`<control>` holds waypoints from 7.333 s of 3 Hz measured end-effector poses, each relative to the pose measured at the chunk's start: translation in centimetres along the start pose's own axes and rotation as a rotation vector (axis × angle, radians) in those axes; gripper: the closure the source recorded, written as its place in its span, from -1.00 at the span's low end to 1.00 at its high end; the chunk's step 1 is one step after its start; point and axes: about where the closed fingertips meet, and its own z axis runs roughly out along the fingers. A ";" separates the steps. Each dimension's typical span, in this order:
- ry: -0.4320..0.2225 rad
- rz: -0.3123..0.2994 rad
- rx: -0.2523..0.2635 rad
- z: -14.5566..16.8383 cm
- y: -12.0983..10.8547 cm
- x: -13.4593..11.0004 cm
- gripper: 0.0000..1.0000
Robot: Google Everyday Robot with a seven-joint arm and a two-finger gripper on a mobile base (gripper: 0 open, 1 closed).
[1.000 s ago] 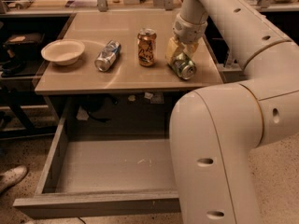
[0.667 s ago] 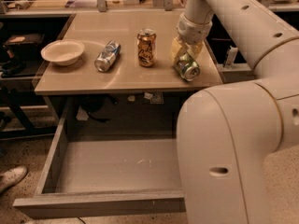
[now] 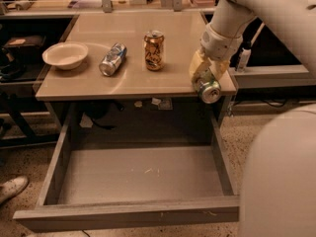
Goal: Place green can into top drawer
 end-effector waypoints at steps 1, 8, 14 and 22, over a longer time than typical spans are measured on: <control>0.069 0.017 -0.001 2.2 0.0 2.5 1.00; 0.289 -0.003 -0.169 8.6 10.7 12.6 1.00; 0.305 0.348 -0.341 21.5 16.8 12.2 1.00; 0.200 0.594 -0.292 26.2 12.7 9.5 -0.78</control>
Offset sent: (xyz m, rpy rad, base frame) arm -0.0480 0.0066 0.0105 0.0369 0.0099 0.0021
